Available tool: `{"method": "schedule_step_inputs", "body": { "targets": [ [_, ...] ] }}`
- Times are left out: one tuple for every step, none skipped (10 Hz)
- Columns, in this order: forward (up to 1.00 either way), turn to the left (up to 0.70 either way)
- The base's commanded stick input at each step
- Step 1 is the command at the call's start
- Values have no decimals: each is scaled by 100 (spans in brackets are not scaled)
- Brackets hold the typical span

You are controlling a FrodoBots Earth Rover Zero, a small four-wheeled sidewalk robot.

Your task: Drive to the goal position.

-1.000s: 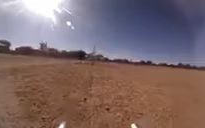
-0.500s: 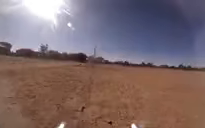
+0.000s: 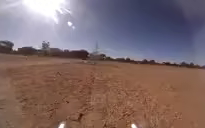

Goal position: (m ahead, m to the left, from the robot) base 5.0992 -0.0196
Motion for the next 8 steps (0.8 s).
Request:
{"method": "schedule_step_inputs", "body": {
  "targets": [
    [50, 0],
    [50, 0],
    [50, -7],
    [50, -50],
    [50, -50],
    [50, -50],
    [50, -50],
    [50, -31]
  ]
}}
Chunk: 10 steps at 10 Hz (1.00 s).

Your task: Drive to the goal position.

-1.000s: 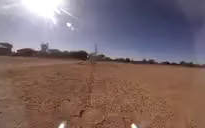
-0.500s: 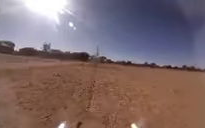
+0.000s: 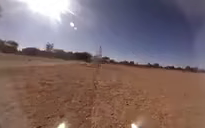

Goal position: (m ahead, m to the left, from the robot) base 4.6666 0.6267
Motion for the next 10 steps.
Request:
{"method": "schedule_step_inputs", "body": {
  "targets": [
    [50, -6],
    [50, 0],
    [50, 0],
    [50, 0],
    [50, 0],
    [50, 0],
    [50, 0],
    [50, 0],
    [50, 0],
    [50, 0]
  ]
}}
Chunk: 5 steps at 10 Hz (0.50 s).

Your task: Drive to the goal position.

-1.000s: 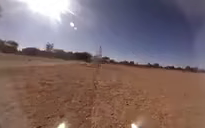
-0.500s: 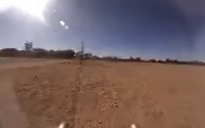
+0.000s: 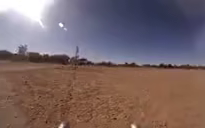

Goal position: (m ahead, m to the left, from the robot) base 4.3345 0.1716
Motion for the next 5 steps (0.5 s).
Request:
{"method": "schedule_step_inputs", "body": {
  "targets": [
    [50, 0],
    [50, 0],
    [50, 0],
    [50, 0],
    [50, 0]
  ]
}}
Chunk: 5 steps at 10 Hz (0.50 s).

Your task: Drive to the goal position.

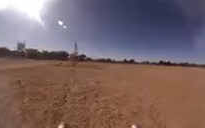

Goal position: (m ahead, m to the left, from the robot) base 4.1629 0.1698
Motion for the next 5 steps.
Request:
{"method": "schedule_step_inputs", "body": {
  "targets": [
    [50, 0],
    [50, 0],
    [50, 0],
    [50, 0],
    [50, 0]
  ]
}}
